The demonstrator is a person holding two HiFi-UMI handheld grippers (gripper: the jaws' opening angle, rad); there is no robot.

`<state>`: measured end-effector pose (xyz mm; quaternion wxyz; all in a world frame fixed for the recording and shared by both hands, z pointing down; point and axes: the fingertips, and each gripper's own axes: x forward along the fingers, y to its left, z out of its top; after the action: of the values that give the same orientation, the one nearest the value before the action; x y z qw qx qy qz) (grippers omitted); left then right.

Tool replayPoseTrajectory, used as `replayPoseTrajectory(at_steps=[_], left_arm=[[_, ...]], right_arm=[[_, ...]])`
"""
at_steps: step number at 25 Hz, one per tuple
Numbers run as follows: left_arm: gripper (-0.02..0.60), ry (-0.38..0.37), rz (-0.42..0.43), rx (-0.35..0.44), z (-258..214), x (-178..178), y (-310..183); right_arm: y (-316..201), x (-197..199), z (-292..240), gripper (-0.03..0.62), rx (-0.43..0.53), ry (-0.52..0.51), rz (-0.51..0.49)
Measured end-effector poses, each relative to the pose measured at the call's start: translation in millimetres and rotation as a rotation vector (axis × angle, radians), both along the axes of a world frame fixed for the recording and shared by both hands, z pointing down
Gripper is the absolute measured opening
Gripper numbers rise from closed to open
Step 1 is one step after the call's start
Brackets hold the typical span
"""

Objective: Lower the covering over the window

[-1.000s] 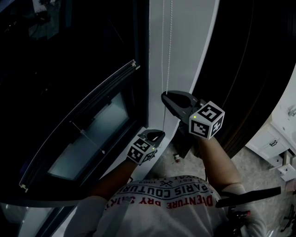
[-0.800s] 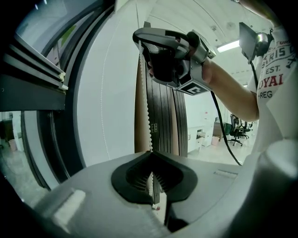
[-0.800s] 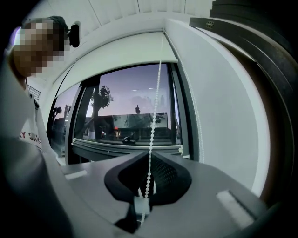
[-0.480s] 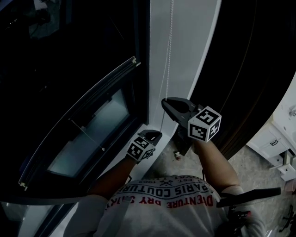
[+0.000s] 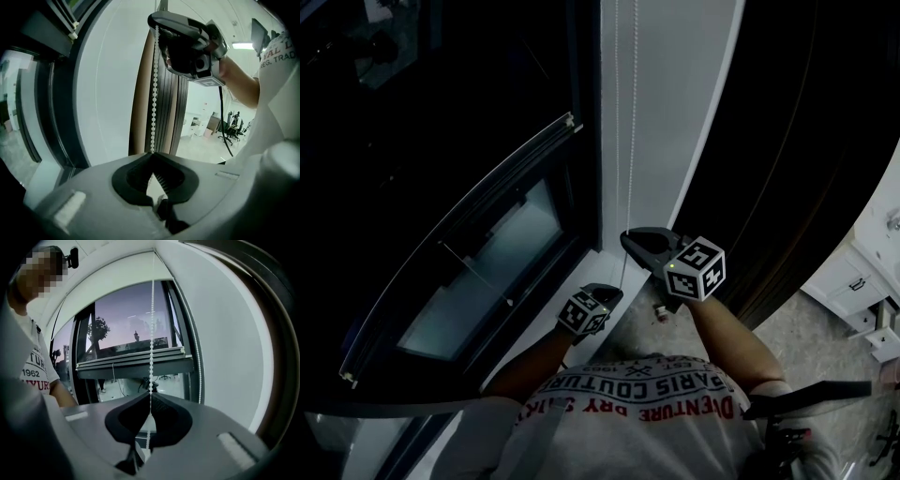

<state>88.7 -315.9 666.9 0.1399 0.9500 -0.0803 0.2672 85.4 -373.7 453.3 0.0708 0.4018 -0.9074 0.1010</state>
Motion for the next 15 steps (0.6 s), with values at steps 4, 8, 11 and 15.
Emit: replayPoseTrajectory(at_steps=[4, 8, 11, 15], left_arm=[[0.013, -0.014, 0.058, 0.001, 4.9, -2.1, 11.7], [0.107, 0.039, 0.045, 0.054, -20.7, -6.5, -2.4], [0.107, 0.128, 0.031, 0.070, -61.3, -13.8, -17.6], [0.107, 0.267, 0.057, 0.062, -130.3, -18.2, -36.5]], right_arm=[[2.2, -0.2, 11.1, 0.011, -0.012, -0.021, -0.002], [3.9, -0.9, 13.0, 0.011, -0.022, -0.008, -0.023], [4.4, 1.3, 15.3, 0.011, -0.018, 0.020, -0.026], [6.3, 3.9, 18.2, 0.008, 0.007, 0.078, -0.032]])
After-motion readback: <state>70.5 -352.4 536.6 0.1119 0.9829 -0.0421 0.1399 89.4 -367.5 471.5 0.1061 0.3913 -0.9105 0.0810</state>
